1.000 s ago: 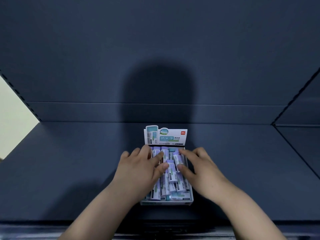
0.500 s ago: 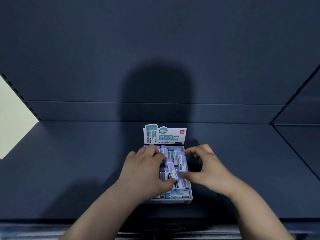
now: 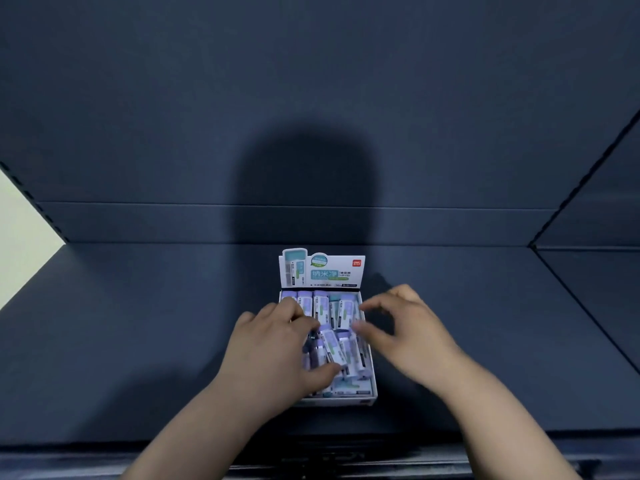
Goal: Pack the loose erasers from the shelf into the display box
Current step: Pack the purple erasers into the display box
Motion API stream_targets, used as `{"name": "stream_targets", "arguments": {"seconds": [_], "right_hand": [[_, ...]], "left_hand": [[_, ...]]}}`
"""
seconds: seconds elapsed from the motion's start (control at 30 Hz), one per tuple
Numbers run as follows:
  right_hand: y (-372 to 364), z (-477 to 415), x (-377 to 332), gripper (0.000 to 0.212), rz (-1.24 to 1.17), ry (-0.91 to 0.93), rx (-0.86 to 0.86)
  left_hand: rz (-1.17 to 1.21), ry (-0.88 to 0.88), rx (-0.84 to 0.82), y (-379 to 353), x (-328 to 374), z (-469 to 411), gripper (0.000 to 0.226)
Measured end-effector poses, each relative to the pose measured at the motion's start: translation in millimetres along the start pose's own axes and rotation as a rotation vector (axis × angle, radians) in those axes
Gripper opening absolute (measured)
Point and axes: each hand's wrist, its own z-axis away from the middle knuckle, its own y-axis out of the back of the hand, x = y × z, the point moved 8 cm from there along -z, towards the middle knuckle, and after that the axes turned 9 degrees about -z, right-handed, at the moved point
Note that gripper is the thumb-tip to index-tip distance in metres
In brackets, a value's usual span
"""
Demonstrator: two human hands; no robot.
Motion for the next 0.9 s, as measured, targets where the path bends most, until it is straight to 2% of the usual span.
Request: {"name": "stream_targets", "arguments": {"seconds": [0.07, 0.23, 0.3, 0.6, 0.7, 0.8, 0.9], "right_hand": [[-1.8, -12.2, -5.0, 0.025, 0.169, -0.111, 0.011], [-22.0, -31.5, -11.1, 0.045, 0.414, -0.230, -0.068], [-28.0, -35.7, -9.4, 0.043, 0.439, -0.237, -0.068], [-22.6, -32.5, -6.2, 0.029, 0.285, -0.282, 0.000], [-24.6, -32.3, -7.6, 0.035, 0.279, -0.238, 0.000], [-14.4, -29.7, -4.4, 0.030, 0.247, -0.183, 0.024], [-0.6, -21.6, 2.0, 0.031, 0.050, -0.065, -0.016]], "left_hand": [[0.012, 0.003, 0.022, -1.2, 0.3, 1.9, 0.058], [0.031, 0.023, 0.025, -3.7, -0.1, 8.1, 0.057], [0.039, 0.033, 0.026, -4.4, -0.9, 8.6, 0.058], [0.058, 0.053, 0.042, -5.0, -1.7, 10.2, 0.057], [0.055, 0.047, 0.046, -4.2, -0.7, 9.5, 0.056], [0.065, 0.049, 0.036, -5.3, -0.9, 9.3, 0.056], [0.065, 0.049, 0.034, -5.9, -1.7, 9.4, 0.057]]}}
